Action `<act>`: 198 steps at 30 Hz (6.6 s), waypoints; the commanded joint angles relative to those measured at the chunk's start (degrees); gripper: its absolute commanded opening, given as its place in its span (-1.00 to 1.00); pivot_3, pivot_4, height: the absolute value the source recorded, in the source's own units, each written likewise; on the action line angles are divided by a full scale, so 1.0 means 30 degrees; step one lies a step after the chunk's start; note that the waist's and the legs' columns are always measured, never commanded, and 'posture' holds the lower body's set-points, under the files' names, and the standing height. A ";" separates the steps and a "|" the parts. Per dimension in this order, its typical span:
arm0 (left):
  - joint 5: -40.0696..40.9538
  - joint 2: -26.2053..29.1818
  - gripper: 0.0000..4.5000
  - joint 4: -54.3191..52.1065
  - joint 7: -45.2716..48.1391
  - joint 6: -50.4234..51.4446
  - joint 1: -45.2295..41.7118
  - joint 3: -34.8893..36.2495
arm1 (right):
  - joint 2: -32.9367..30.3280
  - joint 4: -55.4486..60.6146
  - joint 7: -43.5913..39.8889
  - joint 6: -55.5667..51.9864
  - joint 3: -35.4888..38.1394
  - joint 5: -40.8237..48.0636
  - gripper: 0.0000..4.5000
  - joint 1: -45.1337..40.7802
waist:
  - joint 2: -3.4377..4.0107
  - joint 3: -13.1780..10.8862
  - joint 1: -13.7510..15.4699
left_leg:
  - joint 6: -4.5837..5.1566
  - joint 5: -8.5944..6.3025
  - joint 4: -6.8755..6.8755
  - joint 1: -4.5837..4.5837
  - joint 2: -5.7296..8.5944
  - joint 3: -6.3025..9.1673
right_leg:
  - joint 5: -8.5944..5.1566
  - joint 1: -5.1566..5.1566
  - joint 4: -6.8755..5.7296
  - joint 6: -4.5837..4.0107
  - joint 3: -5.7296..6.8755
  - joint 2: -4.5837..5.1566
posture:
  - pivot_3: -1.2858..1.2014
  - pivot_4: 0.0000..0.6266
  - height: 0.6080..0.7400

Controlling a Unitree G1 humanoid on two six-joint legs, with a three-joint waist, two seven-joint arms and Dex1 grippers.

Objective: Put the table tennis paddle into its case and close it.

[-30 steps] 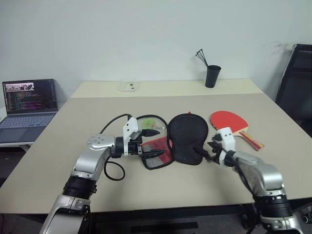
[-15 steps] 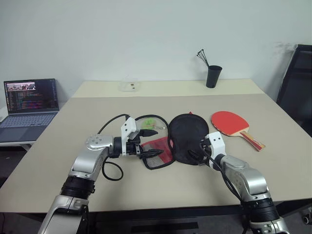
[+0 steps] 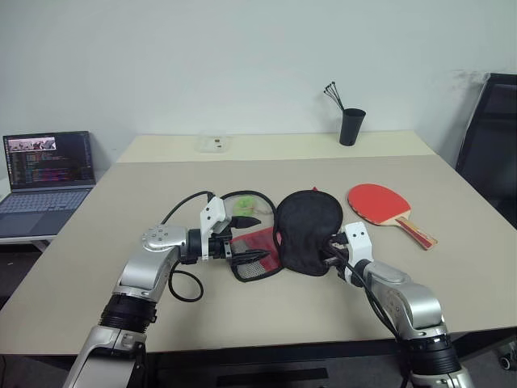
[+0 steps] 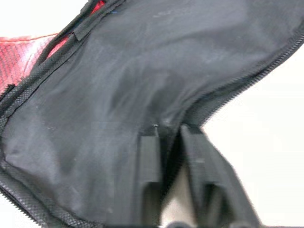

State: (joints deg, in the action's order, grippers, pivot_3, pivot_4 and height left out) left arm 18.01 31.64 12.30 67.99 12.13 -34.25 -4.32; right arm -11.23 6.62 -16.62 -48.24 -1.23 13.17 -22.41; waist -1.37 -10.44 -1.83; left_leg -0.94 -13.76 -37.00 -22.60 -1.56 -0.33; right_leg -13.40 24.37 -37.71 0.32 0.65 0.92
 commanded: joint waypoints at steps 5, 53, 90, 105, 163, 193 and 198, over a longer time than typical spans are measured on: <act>0.0017 -0.0066 1.00 -0.0121 -0.0085 -0.0399 -0.0340 0.0237 | -0.0258 -0.1011 -0.0655 -0.0448 0.0720 0.0695 -0.98 -0.1961 | 0.0000 0.0000 0.0003 | 0.0000 0.0000 -0.0003 -0.0002 -0.0001 0.0001 | 0.0000 -0.0001 -0.0001 0.0000 -0.0002 0.0005 | 0.03 -0.52 1.00; -0.0157 -0.1252 1.00 0.0384 0.0644 -0.0568 -0.1748 -0.0704 | -0.9627 -2.2467 -0.7614 0.9407 0.1684 -0.2443 0.99 -1.1628 | -0.0019 -0.0012 -0.0034 | 0.0001 0.0000 0.0008 0.0005 0.0037 -0.0072 | 0.0003 -0.0001 0.0026 -0.0005 -0.0043 -0.0018 | 0.03 -0.52 1.00; -0.0305 -0.1020 1.00 0.0311 0.0696 -0.0678 -0.1570 -0.0652 | -0.7967 -1.8626 -0.8359 0.4664 0.2061 -0.3027 0.99 -0.9376 | -0.0020 -0.0010 -0.0198 | 0.0000 0.0000 0.0000 0.0082 0.0018 -0.0099 | 0.0006 -0.0021 -0.0033 -0.0007 -0.0072 -0.0045 | 0.03 -0.52 1.00; -0.0417 -0.0806 1.00 0.0257 0.0595 -0.0699 -0.1519 -0.0574 | -0.7266 -2.4292 -0.4186 0.9297 0.2065 -0.3843 0.99 -1.1502 | -0.0032 -0.0008 -0.0276 | -0.0001 0.0001 0.0001 0.0173 0.0014 -0.0124 | 0.0043 -0.0107 -0.0006 -0.0028 -0.0108 -0.0031 | 0.03 -0.52 1.00; 0.0485 -0.0543 1.00 -0.2042 -0.2194 0.0316 0.0263 0.0890 | 0.2247 -0.2265 0.4092 -0.2600 0.2632 0.0046 -0.51 -0.4892 | -0.0010 -0.0018 -0.0001 | 0.0000 0.0001 -0.0006 -0.0090 -0.0015 -0.0027 | 0.0053 0.0110 -0.0035 -0.0036 -0.0024 -0.0004 | 0.03 -0.52 1.00; 0.0658 0.1549 1.00 -0.1970 -0.2698 0.1263 0.2300 0.2057 | -0.1599 0.4739 -0.1691 -0.2778 -0.0407 0.2197 0.99 -0.3261 | -0.0011 -0.0017 0.0007 | 0.0001 0.0000 -0.0002 -0.0089 -0.0030 -0.0010 | 0.0042 0.0111 -0.0022 -0.0020 -0.0010 -0.0004 | 0.03 -0.52 1.00; -0.0429 0.2497 1.00 -0.0987 -0.3371 0.1525 0.3220 0.1929 | -0.4339 0.6686 -0.4554 -0.2908 0.0995 0.4524 0.99 -0.2865 | -0.0014 -0.0017 0.0047 | 0.0002 -0.0001 -0.0005 -0.0083 -0.0022 0.0003 | 0.0040 0.0101 -0.0009 -0.0017 0.0001 0.0017 | 0.03 -0.52 1.00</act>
State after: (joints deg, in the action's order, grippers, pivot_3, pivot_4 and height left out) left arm 17.85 38.13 9.50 58.20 17.01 -24.66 1.44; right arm -23.03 23.11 -27.58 -56.89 -0.88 23.65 -30.30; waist -1.41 -10.49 -1.69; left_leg -0.93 -13.76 -37.02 -22.84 -1.63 -0.33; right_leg -13.28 24.67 -37.74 0.27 0.65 0.96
